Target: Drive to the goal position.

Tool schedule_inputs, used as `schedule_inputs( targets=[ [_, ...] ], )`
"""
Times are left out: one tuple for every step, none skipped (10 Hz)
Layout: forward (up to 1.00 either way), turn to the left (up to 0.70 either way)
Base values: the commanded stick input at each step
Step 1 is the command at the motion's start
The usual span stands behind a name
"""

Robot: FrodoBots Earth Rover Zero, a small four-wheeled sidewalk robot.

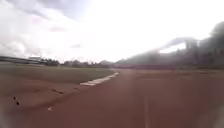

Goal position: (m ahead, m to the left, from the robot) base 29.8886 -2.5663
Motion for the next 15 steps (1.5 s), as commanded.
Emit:
schedule_inputs(
  targets=[
    [0.7,0.0],
    [0.7,0.0],
    [0.7,0.0],
    [0.7,0.0],
    [0.7,0.0],
    [0.7,0.0],
    [0.7,0.0],
    [0.7,0.0],
    [0.7,0.0],
    [0.7,0.0],
    [0.7,0.0],
    [0.7,0.0],
    [0.7,0.0],
    [0.7,0.0],
    [0.7,0.0]
  ],
)
